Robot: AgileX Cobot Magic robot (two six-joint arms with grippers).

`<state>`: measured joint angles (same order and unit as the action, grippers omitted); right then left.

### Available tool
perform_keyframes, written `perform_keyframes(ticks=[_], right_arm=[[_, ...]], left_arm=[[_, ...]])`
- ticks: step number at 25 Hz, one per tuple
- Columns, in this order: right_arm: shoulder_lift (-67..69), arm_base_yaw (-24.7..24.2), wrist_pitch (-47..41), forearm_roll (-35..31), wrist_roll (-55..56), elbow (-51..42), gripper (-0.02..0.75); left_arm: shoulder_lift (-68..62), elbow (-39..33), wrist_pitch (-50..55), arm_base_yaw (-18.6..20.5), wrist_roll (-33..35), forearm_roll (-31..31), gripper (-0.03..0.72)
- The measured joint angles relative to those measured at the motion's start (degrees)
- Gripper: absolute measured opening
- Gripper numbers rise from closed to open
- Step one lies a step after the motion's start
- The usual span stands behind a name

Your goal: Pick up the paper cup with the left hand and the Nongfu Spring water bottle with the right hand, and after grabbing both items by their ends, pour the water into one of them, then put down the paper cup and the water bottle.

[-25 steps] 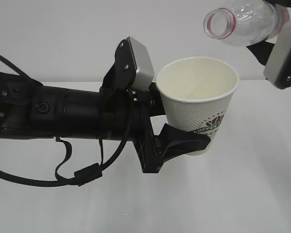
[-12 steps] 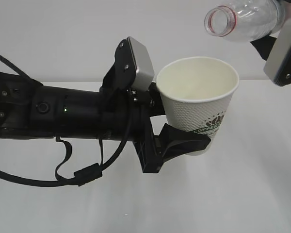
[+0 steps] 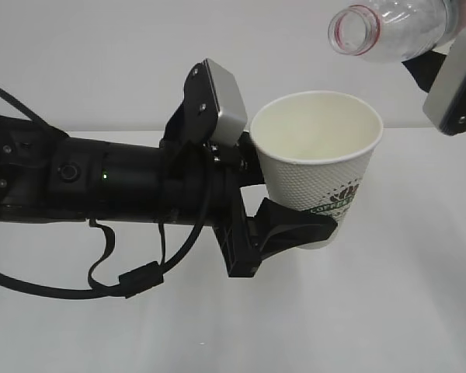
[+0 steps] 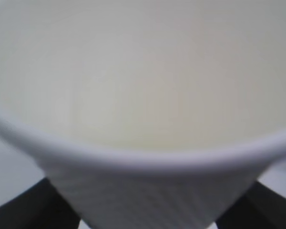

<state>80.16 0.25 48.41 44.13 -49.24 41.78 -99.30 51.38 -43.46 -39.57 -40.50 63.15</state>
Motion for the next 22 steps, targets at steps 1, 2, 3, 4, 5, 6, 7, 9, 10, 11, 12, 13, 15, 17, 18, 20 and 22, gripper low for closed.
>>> perform_keyframes(ticks=[1, 2, 3, 4, 5, 6, 7, 9, 10, 11, 12, 13, 15, 17, 18, 20, 22], right_arm=[[0.0, 0.0, 0.09, 0.0, -0.14, 0.0, 0.504], [0.0, 0.0, 0.09, 0.0, -0.4, 0.0, 0.504], [0.0, 0.0, 0.09, 0.0, -0.39, 0.0, 0.504], [0.0, 0.0, 0.09, 0.0, -0.5, 0.0, 0.504], [0.0, 0.0, 0.09, 0.0, -0.5, 0.0, 0.504], [0.0, 0.0, 0.09, 0.0, -0.63, 0.0, 0.504], [0.0, 0.0, 0.09, 0.0, -0.61, 0.0, 0.504], [0.0, 0.0, 0.09, 0.0, -0.8, 0.0, 0.504], [0.0, 0.0, 0.09, 0.0, -0.85, 0.0, 0.503], [0.0, 0.0, 0.09, 0.0, -0.95, 0.0, 0.504], [0.0, 0.0, 0.09, 0.0, -0.95, 0.0, 0.504], [0.0, 0.0, 0.09, 0.0, -0.95, 0.0, 0.503], [0.0, 0.0, 0.09, 0.0, -0.95, 0.0, 0.504], [0.0, 0.0, 0.09, 0.0, -1.35, 0.0, 0.504], [0.0, 0.0, 0.09, 0.0, -1.57, 0.0, 0.504], [0.0, 0.0, 0.09, 0.0, -1.86, 0.0, 0.504], [0.0, 0.0, 0.09, 0.0, -1.94, 0.0, 0.504]], left_arm=[[0.0, 0.0, 0.0, 0.0, 0.0, 0.0, 0.545], [0.0, 0.0, 0.0, 0.0, 0.0, 0.0, 0.545], [0.0, 0.0, 0.0, 0.0, 0.0, 0.0, 0.545], [0.0, 0.0, 0.0, 0.0, 0.0, 0.0, 0.545], [0.0, 0.0, 0.0, 0.0, 0.0, 0.0, 0.545], [0.0, 0.0, 0.0, 0.0, 0.0, 0.0, 0.545], [0.0, 0.0, 0.0, 0.0, 0.0, 0.0, 0.545], [0.0, 0.0, 0.0, 0.0, 0.0, 0.0, 0.545], [0.0, 0.0, 0.0, 0.0, 0.0, 0.0, 0.545], [0.0, 0.0, 0.0, 0.0, 0.0, 0.0, 0.545], [0.0, 0.0, 0.0, 0.0, 0.0, 0.0, 0.545], [0.0, 0.0, 0.0, 0.0, 0.0, 0.0, 0.545], [0.0, 0.0, 0.0, 0.0, 0.0, 0.0, 0.545], [0.0, 0.0, 0.0, 0.0, 0.0, 0.0, 0.545], [0.0, 0.0, 0.0, 0.0, 0.0, 0.0, 0.545], [0.0, 0.0, 0.0, 0.0, 0.0, 0.0, 0.545], [0.0, 0.0, 0.0, 0.0, 0.0, 0.0, 0.545]])
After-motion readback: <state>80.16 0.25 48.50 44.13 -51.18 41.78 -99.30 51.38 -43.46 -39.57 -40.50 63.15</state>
